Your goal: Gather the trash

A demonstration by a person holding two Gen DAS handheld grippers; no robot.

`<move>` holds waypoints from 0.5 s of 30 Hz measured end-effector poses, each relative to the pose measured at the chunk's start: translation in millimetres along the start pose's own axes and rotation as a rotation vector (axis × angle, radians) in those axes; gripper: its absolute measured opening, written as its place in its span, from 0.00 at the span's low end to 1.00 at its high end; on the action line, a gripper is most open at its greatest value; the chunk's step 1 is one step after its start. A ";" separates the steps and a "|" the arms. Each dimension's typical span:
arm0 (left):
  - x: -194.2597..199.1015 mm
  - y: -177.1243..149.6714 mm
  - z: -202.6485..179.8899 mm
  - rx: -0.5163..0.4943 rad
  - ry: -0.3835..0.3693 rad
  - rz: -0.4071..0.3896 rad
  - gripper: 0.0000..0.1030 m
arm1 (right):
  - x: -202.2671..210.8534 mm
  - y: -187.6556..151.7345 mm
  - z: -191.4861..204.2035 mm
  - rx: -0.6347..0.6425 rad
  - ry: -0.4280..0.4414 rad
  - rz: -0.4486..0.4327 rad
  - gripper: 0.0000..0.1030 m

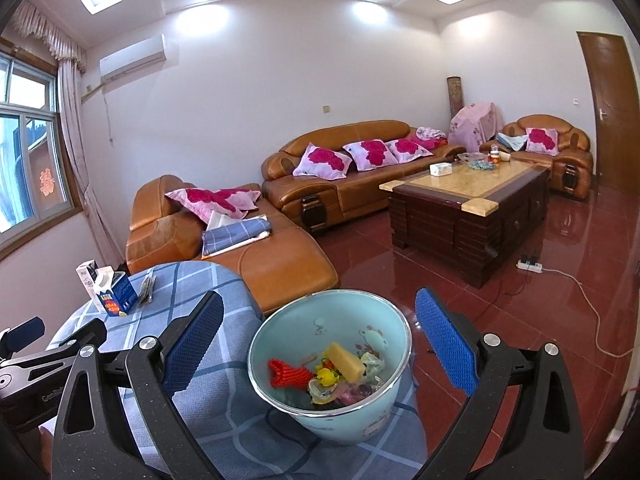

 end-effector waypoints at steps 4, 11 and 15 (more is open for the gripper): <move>0.8 0.4 0.2 0.005 -0.003 0.005 0.94 | -0.3 0.2 0.1 0.001 -0.001 0.000 0.92; 1.6 2.1 -0.9 0.002 0.014 -0.002 0.94 | 0.0 0.2 -0.3 -0.003 -0.001 0.003 0.92; 7.5 5.4 -4.7 -0.030 0.051 -0.051 0.94 | -0.8 -0.5 0.4 -0.002 -0.006 0.000 0.92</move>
Point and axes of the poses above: each gripper's, at about its wrist camera, not at the fingertips, and x roughly against the way its jaws point, z to its left, y to its top, the point moved 5 cm from there along -x, roughly the way its jaws point, and after that the axes turned 1 degree about y, right-handed, at the moved point
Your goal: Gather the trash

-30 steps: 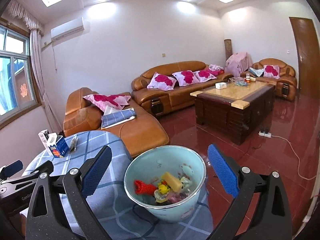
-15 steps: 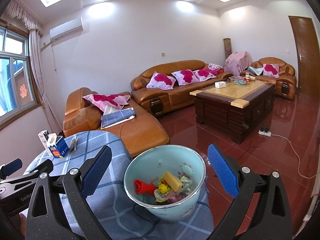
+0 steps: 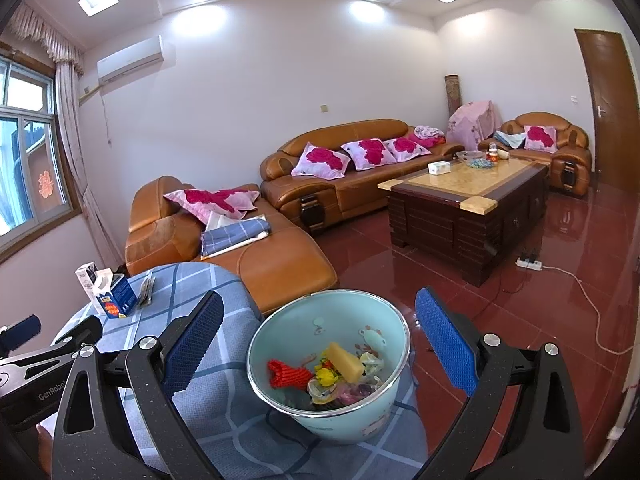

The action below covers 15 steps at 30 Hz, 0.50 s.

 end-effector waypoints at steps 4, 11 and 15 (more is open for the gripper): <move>2.6 3.1 -0.2 0.002 -0.020 -0.009 0.92 | -1.0 0.1 -0.4 -0.003 -0.001 0.001 0.92; -6.3 2.0 5.3 0.017 -0.039 0.028 0.90 | -3.8 0.0 0.4 -0.007 -0.002 0.008 0.92; -17.1 1.6 17.1 0.046 -0.036 0.072 0.92 | -6.9 -2.5 1.7 0.000 0.005 0.021 0.92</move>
Point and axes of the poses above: each gripper's, at about its wrist camera, not at the fingertips, and x roughly against the way its jaws point, z to its left, y to its top, the point moved 5 cm from there along -x, roughly the way its jaws point, and after that the axes turned 1 degree about y, right-handed, at the moved point
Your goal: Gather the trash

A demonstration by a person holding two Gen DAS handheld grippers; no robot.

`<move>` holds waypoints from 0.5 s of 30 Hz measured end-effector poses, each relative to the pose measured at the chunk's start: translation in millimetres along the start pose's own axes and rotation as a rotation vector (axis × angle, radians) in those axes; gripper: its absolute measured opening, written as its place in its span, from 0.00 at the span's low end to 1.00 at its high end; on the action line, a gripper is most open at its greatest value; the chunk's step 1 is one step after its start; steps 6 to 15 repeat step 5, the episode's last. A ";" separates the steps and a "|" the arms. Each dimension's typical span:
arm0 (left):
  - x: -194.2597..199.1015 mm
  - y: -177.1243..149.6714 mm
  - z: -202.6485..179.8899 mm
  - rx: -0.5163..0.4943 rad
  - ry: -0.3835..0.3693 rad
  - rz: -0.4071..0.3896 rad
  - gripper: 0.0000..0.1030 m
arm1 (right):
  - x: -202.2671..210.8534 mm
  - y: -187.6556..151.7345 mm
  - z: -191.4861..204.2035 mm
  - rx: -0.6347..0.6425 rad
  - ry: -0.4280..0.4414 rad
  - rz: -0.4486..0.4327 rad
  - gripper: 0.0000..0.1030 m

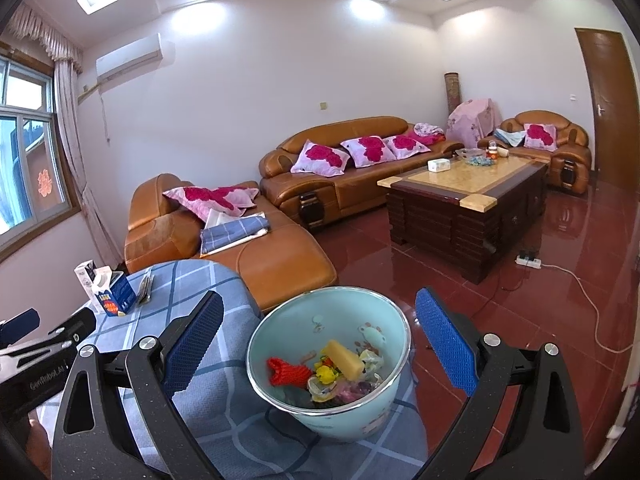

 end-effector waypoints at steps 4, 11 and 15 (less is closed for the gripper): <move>-12.8 -2.8 28.0 0.043 0.060 0.038 0.93 | -6.1 -4.6 7.8 0.016 0.014 0.021 0.94; -16.1 -4.2 36.7 0.056 0.074 0.047 0.93 | -8.4 -5.8 11.3 0.022 0.018 0.027 0.94; -16.1 -4.2 36.7 0.056 0.074 0.047 0.93 | -8.4 -5.8 11.3 0.022 0.018 0.027 0.94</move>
Point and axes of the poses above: each gripper's, at about its wrist camera, not at the fingertips, and x roughly against the way its jaws point, z to its left, y to its top, the point moved 5 cm from there along -x, roughly the way its jaws point, and after that the axes turned 1 degree about y, right-handed, at the moved point
